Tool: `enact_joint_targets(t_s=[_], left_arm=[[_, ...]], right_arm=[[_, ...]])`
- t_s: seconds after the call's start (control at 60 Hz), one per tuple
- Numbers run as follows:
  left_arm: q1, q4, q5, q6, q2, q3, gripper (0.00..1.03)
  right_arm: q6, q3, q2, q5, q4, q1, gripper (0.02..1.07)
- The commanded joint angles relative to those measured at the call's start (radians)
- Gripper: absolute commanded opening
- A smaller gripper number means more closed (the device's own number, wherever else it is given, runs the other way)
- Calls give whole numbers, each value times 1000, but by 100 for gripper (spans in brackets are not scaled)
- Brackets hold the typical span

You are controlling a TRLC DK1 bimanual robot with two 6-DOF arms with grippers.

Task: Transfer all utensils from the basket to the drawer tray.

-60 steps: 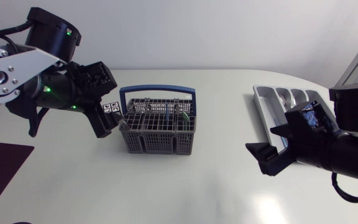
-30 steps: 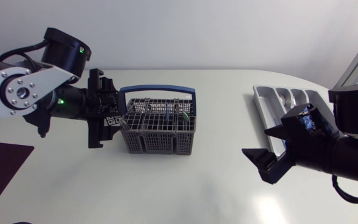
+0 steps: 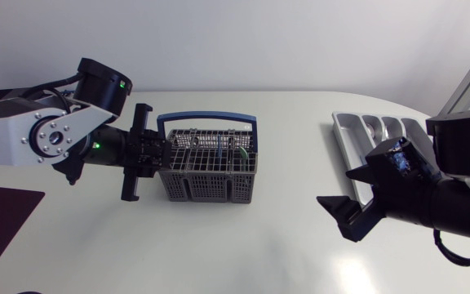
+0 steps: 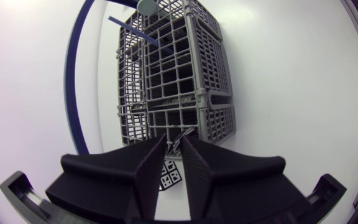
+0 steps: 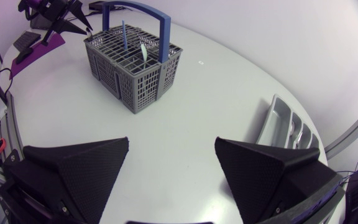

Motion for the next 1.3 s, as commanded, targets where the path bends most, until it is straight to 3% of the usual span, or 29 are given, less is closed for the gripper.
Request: enact_joint_targets(t_s=[0.0,0.2,0.55,0.867,1.083,1.283], left_arm=[[-5,6,21,41,11,-16,4],[-5,-4,22,41,-26,10,4],[4,-114,24,32,-124,111,4],[-7,-289,22,-31,-202,241,4],[-46,-445,14,-218,-207,366,4],[-163,-493,-48,-560,-165,383,4]], right_arm=[[-15,-24,5,-6,15,-3,102],[-20,-29,-2,-5,9,-3,102],[-29,-38,-30,-6,4,3,102],[-40,-29,-70,-5,-17,8,102],[-40,-13,-91,-5,-32,9,102],[-38,16,-102,-6,-43,12,102]])
